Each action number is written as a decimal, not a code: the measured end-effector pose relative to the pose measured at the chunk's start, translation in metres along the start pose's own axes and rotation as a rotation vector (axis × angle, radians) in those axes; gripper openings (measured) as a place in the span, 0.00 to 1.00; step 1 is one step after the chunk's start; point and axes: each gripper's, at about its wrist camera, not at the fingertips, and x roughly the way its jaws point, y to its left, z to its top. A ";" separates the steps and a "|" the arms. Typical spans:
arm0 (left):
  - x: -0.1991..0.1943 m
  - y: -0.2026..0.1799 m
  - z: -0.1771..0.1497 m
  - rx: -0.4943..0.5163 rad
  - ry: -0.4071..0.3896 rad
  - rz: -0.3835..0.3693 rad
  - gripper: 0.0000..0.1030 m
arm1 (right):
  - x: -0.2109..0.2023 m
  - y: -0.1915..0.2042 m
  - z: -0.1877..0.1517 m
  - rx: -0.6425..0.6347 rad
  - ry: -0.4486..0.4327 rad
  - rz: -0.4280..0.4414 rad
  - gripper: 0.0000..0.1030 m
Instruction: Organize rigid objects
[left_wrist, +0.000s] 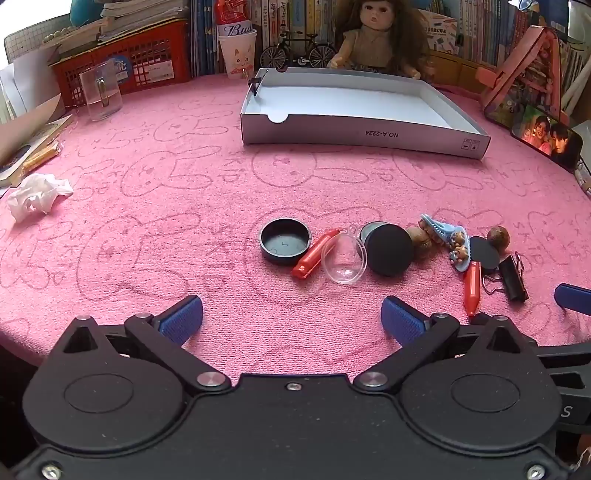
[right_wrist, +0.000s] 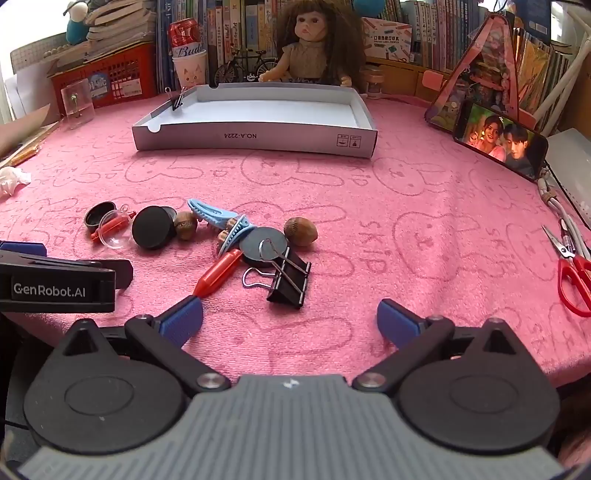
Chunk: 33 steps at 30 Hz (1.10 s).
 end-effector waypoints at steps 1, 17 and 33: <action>0.000 0.000 0.000 0.002 -0.001 0.003 1.00 | 0.000 0.000 0.000 -0.001 -0.003 -0.001 1.00; 0.001 0.000 0.002 -0.003 0.015 0.015 1.00 | -0.001 0.000 0.000 -0.005 -0.009 0.003 1.00; 0.001 -0.001 0.003 -0.004 0.017 0.016 1.00 | 0.000 0.000 0.000 -0.004 -0.006 0.003 1.00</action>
